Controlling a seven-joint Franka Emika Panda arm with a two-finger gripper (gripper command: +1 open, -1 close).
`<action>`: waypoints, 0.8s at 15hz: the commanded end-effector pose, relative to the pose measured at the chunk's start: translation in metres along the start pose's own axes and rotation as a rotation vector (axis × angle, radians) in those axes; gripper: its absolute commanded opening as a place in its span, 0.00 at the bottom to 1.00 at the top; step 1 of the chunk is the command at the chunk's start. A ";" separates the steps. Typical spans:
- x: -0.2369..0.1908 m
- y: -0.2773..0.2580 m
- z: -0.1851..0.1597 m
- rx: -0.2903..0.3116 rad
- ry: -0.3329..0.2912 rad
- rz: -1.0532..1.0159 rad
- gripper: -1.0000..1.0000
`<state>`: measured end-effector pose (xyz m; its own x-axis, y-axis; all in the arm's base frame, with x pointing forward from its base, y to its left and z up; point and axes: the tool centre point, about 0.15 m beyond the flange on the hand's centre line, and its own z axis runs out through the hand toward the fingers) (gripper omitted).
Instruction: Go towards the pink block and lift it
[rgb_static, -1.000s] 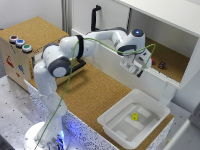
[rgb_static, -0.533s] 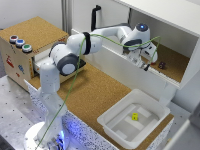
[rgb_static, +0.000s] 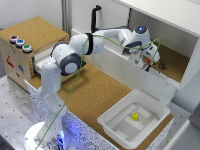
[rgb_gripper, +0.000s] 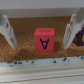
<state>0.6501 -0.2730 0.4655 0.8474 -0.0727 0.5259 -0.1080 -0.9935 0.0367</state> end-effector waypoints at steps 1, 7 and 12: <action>0.013 -0.002 0.027 0.031 0.065 0.011 0.00; 0.015 -0.002 0.022 0.032 0.117 0.025 0.00; 0.008 -0.004 0.012 0.036 0.121 0.013 0.00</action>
<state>0.6641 -0.2756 0.4638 0.8141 -0.0959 0.5727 -0.1318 -0.9910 0.0215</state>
